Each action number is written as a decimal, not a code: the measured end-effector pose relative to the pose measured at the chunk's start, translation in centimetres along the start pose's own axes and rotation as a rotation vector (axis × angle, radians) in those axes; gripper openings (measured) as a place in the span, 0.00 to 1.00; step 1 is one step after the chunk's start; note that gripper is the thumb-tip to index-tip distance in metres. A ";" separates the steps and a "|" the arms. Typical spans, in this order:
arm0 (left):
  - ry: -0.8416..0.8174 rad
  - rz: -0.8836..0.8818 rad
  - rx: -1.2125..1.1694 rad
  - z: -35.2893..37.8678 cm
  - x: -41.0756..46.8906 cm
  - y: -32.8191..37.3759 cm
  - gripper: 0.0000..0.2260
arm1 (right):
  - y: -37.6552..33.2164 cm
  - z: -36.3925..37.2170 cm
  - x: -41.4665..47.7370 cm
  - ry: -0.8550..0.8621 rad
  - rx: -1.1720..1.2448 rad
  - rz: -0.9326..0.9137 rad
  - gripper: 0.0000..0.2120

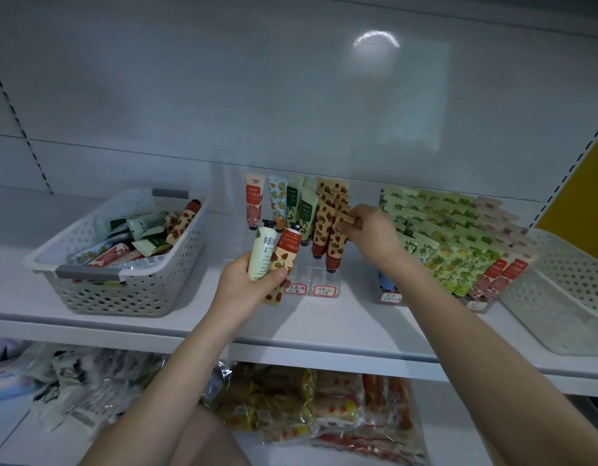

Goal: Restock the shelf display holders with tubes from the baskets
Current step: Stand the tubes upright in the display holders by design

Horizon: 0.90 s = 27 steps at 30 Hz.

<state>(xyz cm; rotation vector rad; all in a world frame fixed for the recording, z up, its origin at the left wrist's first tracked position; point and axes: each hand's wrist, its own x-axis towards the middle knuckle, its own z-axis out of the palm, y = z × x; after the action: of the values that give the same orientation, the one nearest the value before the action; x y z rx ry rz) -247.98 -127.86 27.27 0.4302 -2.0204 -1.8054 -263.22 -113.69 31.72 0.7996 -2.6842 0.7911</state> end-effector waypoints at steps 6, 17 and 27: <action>-0.041 -0.031 -0.080 0.1 -0.1 0.7 0.09 | -0.9 -2.2 -0.9 0.242 0.161 -0.062 0.12; -0.052 -0.027 -0.111 0.1 0.1 0.7 0.09 | -3.4 -2.1 -3.0 -0.183 0.844 0.022 0.01; 0.114 0.028 -0.195 -1.0 1.1 0.9 0.06 | -0.9 -2.0 -3.2 -0.343 0.579 0.071 0.05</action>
<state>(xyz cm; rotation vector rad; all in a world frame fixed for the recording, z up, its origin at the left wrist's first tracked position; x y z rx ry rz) -248.39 -129.17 28.33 0.4337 -1.7469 -1.8933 -259.94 -111.78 32.66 1.0434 -2.8066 1.6252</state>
